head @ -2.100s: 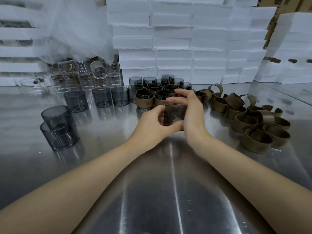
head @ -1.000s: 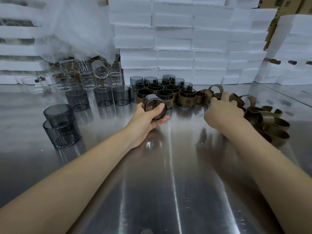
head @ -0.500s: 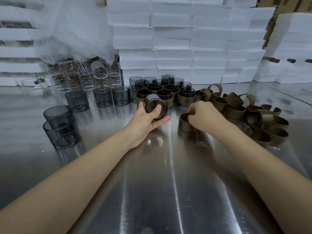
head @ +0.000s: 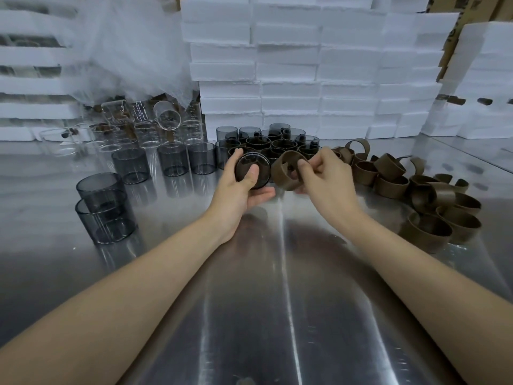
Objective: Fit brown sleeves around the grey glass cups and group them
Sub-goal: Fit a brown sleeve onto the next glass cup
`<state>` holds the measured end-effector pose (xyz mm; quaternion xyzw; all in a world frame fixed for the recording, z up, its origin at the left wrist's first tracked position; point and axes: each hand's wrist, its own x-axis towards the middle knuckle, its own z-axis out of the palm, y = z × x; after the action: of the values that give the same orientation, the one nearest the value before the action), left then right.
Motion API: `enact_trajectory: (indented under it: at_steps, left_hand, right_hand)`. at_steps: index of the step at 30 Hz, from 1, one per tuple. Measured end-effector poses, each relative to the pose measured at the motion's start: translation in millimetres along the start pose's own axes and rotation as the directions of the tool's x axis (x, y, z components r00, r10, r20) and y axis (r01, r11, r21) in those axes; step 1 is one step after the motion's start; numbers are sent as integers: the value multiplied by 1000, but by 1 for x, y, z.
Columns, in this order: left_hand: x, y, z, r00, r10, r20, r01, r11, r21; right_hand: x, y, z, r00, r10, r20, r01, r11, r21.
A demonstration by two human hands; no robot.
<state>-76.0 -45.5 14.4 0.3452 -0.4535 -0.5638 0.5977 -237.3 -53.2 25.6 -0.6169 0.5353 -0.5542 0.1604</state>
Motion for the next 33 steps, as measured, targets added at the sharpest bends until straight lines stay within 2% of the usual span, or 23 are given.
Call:
enact_trajectory:
  at_steps: [7, 12, 17, 23, 27, 33]
  left_hand:
    - [-4, 1, 2, 999, -5, 54, 1, 997, 71]
    - [-4, 2, 2, 993, -30, 115, 14, 990, 139]
    - [-13, 6, 8, 975, 22, 221, -71, 974, 217]
    - [-12, 2, 8, 962, 109, 249, -167, 960, 225]
    - [-7, -2, 6, 970, 117, 215, -169, 956, 241]
    - [-3, -3, 3, 984, 79, 160, -129, 934, 333]
  right_hand:
    - [-8, -5, 4, 974, -212, -75, 214, 977, 18]
    - [-10, -7, 2, 967, -238, -89, 241, 970, 19]
    - [-11, -7, 5, 955, -270, -125, 271, 963, -11]
    - [-5, -10, 5, 984, -125, -130, 136, 988, 76]
    - [-5, -12, 1, 999, -34, 13, 32, 987, 155]
    - [-3, -9, -1, 995, -20, 97, -2, 974, 228]
